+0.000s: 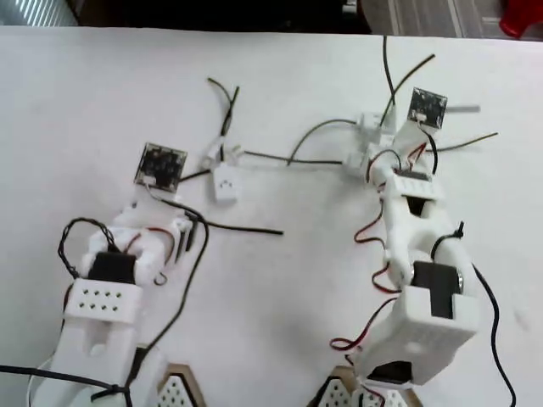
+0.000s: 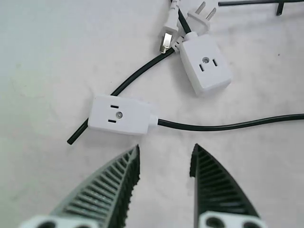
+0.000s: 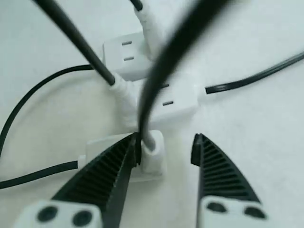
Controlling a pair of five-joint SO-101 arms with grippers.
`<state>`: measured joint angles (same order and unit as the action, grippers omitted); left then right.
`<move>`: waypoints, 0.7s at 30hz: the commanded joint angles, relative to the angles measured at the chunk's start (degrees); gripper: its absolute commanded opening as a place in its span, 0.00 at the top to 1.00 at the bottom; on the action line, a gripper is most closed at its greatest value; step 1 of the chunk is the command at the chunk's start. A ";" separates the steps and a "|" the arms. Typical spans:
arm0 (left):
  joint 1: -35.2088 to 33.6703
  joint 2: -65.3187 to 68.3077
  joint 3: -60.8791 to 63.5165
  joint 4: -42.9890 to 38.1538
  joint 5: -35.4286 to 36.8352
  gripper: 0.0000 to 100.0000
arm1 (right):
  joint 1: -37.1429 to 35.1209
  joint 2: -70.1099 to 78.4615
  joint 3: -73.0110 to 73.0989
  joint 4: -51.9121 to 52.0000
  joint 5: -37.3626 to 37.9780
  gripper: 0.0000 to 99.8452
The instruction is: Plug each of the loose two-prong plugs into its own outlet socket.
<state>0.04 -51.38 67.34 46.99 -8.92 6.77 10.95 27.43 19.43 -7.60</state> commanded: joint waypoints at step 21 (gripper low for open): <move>-12.53 -0.75 -6.68 1.49 4.22 0.77 | -23.60 -37.76 -2.64 41.71 -0.53 0.80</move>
<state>-11.65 -51.38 63.21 47.25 -5.58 -9.67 -24.75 27.25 61.36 -7.60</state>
